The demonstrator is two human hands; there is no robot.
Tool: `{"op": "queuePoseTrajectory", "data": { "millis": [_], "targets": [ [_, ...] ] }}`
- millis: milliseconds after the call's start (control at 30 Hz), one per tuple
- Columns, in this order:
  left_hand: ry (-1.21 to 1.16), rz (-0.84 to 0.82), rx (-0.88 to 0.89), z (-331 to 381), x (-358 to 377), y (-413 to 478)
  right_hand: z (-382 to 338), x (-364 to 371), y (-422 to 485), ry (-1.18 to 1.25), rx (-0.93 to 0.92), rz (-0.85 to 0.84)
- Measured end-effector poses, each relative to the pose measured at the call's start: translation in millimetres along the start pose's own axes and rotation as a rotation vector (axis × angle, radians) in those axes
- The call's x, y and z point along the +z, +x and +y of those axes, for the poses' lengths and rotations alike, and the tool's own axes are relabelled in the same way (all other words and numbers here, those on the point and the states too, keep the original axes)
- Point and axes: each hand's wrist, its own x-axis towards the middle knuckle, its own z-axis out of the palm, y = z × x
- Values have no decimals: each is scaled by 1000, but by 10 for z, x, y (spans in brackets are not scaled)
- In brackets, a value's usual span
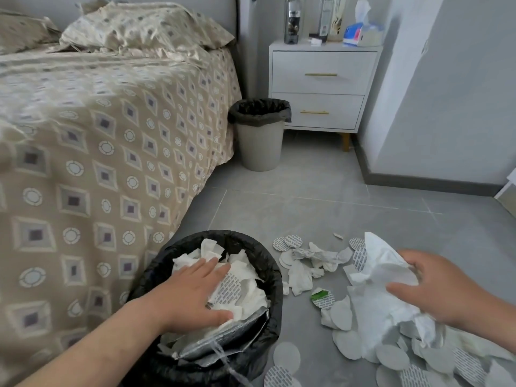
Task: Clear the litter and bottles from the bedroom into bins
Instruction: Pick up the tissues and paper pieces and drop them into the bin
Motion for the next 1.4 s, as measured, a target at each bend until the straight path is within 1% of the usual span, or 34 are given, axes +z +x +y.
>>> {"op": "queuePoseTrajectory", "data": {
  "millis": [100, 167, 300, 367, 400, 467, 533, 600, 700, 767, 900, 1000, 1133, 1267, 1400],
  "targets": [
    [-27, -3, -4, 50, 38, 29, -41, 2, -2, -5, -14, 1],
    [-62, 64, 11, 26, -44, 1, -147, -7, 1, -3, -34, -5],
    [-190, 320, 11, -144, -289, -122, -640, -50, 79, 33, -151, -20],
    [-252, 462, -71, -258, -324, -138, -973, -30, 137, 73, -245, -37],
    [-320, 515, -138, -327, -323, -135, -1142, 4, 170, 96, -293, -48],
    [-578, 579, -234, -478, -256, -96, -1440, 135, 248, 157, -371, -66],
    [-791, 580, -308, -606, -156, -39, -1668, 346, 343, 186, -422, -87],
    [-923, 560, -368, -712, -103, 12, -1806, 634, 442, 174, -445, -131],
    [-1357, 580, -443, -706, -131, 33, -1857, 1106, 555, 136, -439, -231],
    [-1487, 577, -455, -698, -167, 43, -1839, 1357, 584, 63, -416, -301],
    [-1511, 598, -440, -684, -156, 62, -1757, 1666, 580, -49, -405, -444],
    [-1471, 606, -447, -675, -119, 94, -1690, 1806, 559, -229, -403, -527],
    [-1434, 597, -429, -675, -85, 137, -1693, 1935, 508, -386, -423, -594],
    [-1416, 587, -422, -689, -67, 143, -1706, 2115, 452, -448, -409, -663],
    [-1397, 590, -399, -688, -62, 145, -1670, 2272, 476, -477, -335, -720]
  ]
}}
